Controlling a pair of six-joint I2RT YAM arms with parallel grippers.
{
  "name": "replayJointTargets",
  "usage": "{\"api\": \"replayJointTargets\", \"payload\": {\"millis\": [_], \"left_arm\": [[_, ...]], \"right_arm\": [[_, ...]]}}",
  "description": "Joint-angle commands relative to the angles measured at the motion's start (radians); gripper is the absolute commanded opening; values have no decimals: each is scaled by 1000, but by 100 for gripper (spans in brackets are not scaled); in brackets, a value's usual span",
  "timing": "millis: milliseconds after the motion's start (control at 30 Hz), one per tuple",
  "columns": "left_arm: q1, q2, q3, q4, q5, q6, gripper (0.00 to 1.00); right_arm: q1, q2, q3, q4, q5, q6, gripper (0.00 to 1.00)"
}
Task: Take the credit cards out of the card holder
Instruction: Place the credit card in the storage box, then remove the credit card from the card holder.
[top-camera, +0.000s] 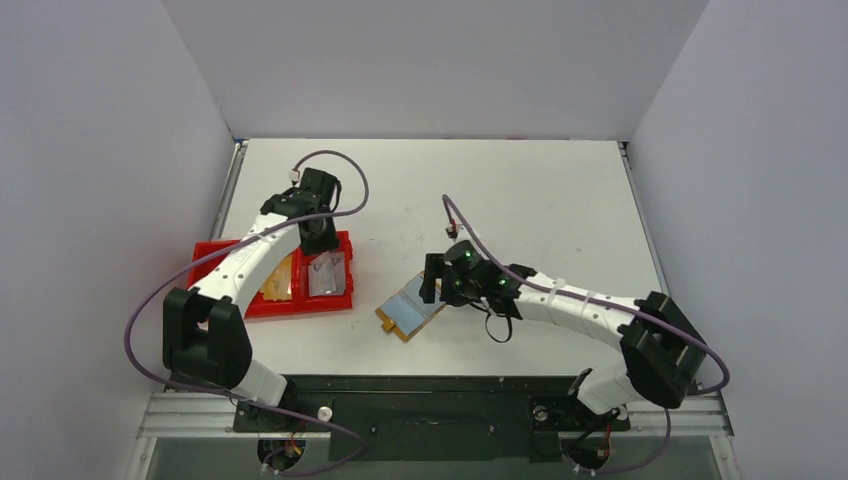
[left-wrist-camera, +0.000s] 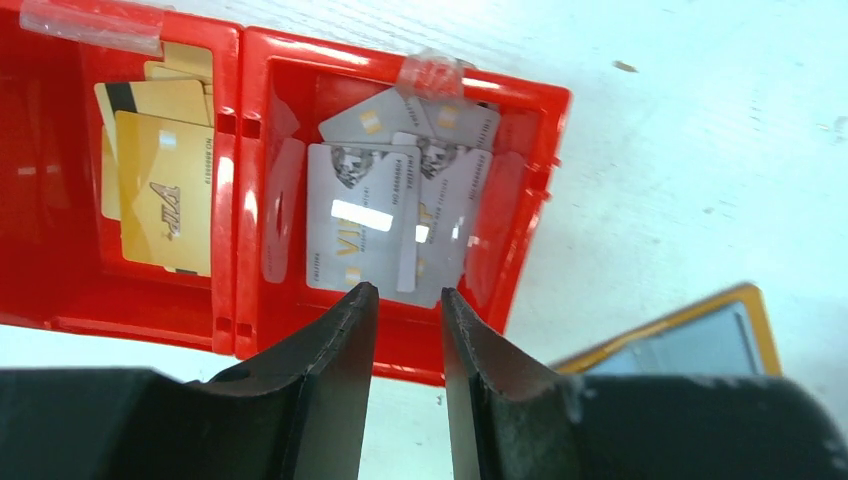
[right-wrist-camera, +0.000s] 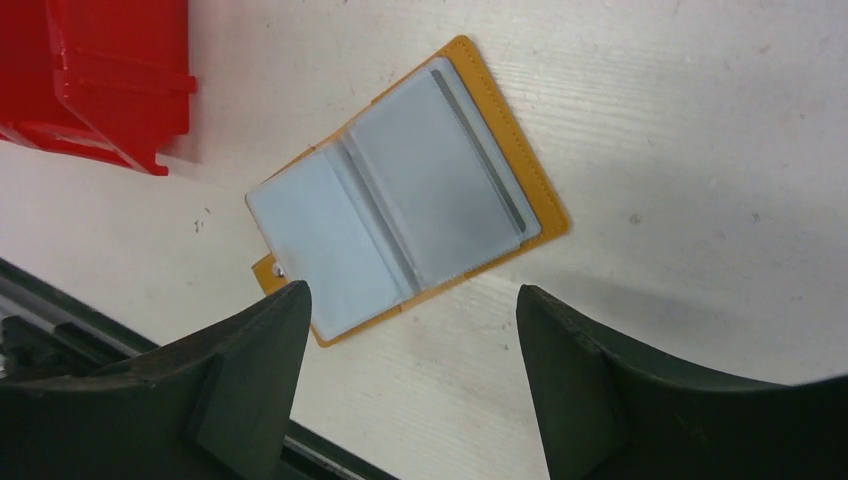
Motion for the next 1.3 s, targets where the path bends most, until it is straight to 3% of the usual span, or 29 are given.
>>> {"api": "replayJointTargets", "payload": {"millis": [0,300,600,800,867,967,1100,1267], "left_arm": [[-7,-106,12,11,94,11,28],[-7,-233,-101,42,296,-40,28],[-7,-258,-123,49,371,-44,28],[-34,-254,-175,92,439,-70,28],[-68,-237,-188,113,445,-86,28],[-140,-205,-209,154,453,-118,27],[-219,-132,-229,226,462,-163,22],[-280,2,-224,289,471,-184,6]], "right_arm": [[69,132,160,-105,166,-130,70],[131,343,318,-166,265,-203,59],[168,446,348,-171,306,-200,55],[170,464,302,-163,307,-151,47],[169,459,272,-155,302,-109,40],[169,442,221,-141,292,-62,18],[170,400,161,-116,285,7,7],[170,329,82,-89,290,100,2]]}}
